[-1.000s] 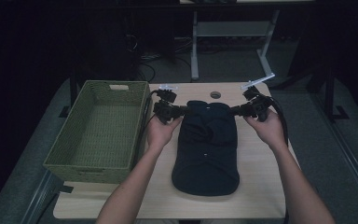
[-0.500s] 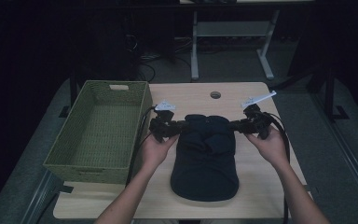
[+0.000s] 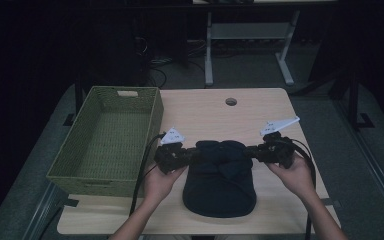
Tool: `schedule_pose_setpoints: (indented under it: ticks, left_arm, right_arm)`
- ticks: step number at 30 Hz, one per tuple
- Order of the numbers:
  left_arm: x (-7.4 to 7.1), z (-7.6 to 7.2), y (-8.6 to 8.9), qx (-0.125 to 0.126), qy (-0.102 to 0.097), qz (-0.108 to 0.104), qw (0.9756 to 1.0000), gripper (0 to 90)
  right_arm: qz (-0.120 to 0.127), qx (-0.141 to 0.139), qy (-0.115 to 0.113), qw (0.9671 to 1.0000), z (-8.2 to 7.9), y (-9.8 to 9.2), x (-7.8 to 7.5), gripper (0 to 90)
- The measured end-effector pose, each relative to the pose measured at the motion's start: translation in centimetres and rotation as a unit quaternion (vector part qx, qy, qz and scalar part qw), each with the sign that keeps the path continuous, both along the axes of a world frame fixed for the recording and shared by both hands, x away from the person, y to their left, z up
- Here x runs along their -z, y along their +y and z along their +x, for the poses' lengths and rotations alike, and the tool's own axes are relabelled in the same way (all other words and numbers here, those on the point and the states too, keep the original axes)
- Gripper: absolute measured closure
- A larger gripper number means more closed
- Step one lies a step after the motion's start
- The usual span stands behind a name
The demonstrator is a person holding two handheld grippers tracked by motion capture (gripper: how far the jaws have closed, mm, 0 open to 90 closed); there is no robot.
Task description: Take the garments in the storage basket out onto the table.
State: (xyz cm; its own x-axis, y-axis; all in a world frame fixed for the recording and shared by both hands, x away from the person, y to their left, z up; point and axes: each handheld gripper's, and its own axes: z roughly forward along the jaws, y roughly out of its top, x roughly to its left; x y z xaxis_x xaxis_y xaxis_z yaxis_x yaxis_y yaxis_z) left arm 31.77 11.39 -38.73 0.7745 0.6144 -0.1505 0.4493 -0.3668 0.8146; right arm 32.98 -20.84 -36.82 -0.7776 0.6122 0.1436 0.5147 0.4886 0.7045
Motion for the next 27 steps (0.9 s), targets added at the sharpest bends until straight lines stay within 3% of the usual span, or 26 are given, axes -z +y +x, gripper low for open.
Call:
schedule_pose_setpoints:
  ticks: [7, 18, 27]
  left_arm:
    - [1.2, -1.7, 0.4, 0.022, 0.026, -0.006, 0.9994, 80.9]
    - [2.9, -3.5, 0.7, 0.045, 0.037, 0.002, 0.9983, 79.9]
    - [3.7, -4.2, 0.8, 0.057, 0.047, 0.008, 0.9972, 79.6]
  right_arm:
    - [-0.003, -0.016, 0.008, 0.9998, -2.0, -0.1, 1.2, 78.4]
    - [0.001, -0.031, 0.029, 0.9991, -4.4, -0.1, 3.2, 78.4]
    - [0.000, -0.036, 0.037, 0.9986, -5.1, 0.0, 4.2, 77.9]
